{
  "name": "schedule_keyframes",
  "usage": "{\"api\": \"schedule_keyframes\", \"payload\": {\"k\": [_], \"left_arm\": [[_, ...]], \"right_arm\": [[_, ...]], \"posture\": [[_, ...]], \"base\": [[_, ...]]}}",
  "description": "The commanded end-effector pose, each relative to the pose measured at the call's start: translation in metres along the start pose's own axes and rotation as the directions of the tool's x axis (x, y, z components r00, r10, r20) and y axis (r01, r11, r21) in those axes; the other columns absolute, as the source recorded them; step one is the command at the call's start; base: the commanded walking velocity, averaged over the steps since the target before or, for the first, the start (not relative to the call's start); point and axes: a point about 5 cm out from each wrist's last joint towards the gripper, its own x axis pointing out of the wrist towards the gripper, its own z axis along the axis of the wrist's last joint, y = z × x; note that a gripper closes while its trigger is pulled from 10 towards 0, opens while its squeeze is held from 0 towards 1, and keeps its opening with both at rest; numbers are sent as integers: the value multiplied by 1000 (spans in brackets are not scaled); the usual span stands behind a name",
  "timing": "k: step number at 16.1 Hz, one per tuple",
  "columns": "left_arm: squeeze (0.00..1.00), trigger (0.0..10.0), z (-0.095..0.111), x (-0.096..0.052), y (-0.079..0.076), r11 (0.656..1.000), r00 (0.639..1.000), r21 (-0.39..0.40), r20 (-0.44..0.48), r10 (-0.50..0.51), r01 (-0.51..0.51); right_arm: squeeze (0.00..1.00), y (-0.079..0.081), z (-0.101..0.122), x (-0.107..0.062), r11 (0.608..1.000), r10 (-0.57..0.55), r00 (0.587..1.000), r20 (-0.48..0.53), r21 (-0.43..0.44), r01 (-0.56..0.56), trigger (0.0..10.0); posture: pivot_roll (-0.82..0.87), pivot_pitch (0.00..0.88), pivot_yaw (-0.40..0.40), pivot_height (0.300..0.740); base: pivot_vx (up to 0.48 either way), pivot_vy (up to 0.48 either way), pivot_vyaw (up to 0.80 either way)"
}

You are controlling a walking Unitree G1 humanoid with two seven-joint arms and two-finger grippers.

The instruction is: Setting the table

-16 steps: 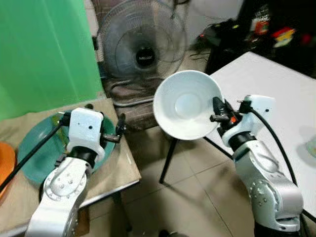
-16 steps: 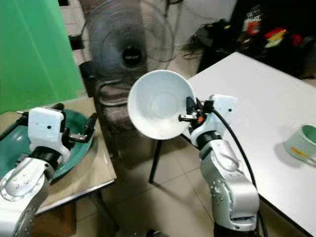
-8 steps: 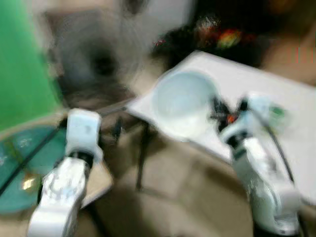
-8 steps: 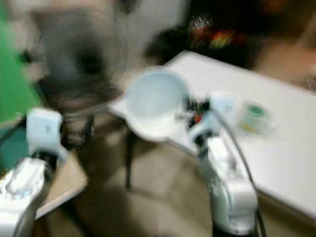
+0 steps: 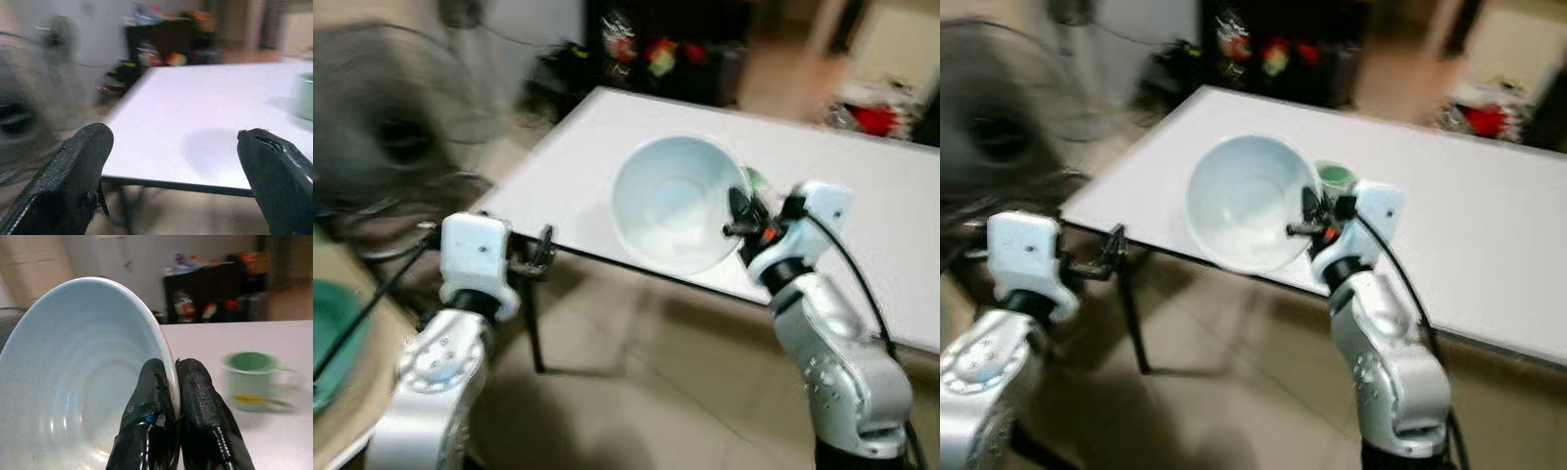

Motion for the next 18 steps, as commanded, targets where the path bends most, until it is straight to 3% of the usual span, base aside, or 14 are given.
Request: {"api": "schedule_keyframes", "payload": {"k": [1,3,5,7,8,9,11,13,15,18], "left_arm": [[0,10000,3,2,5,998,1000,62,12,15,-15],[0,10000,4,3,4,997,1000,82,17,9,-10],[0,10000,2,5,3,1000,1000,3,-5,-2,2],[0,10000,3,6,4,1000,1000,29,2,3,-4],[0,10000,6,6,4,996,1000,93,22,3,-5],[0,10000,5,7,2,996,1000,88,11,-7,6],[0,10000,1,7,2,1000,1000,2,-19,-15,15],[0,10000,3,7,4,1000,1000,15,-4,-6,6],[0,10000,3,5,7,999,1000,-17,4,29,-29],[0,10000,0,3,12,998,998,9,-5,58,-58]], "right_arm": [[0,-1,6,1,1000,-11,999,34,3,11,10000],[0,-1,6,1,1000,-15,999,34,5,15,10000],[0,1,5,1,1000,-15,999,31,7,15,10000],[0,0,5,1,1000,-18,999,30,8,18,10000],[0,0,5,1,1000,-20,999,30,8,20,10000],[0,0,5,1,1000,-21,999,31,9,21,10000],[0,0,5,2,1000,-22,999,34,9,22,10000],[0,0,5,3,1000,-21,999,34,9,21,10000],[0,1,4,4,1000,-10,1000,17,4,10,10000],[0,1,-3,7,998,27,999,-46,54,-25,10000]], "posture": [[-63,0,-9,740],[-63,0,-9,740],[-67,0,-4,740],[-67,0,-2,740],[-67,0,-2,740],[-67,0,-2,740],[-68,0,-1,740],[-67,0,-2,740],[-68,0,-3,740],[-67,0,-7,740]], "base": [[0,0,-775],[0,-240,-775],[0,240,-772],[0,240,-769],[0,-480,-769],[0,-480,-769],[0,240,-769],[0,480,-775],[0,0,-769],[0,0,-254]]}}
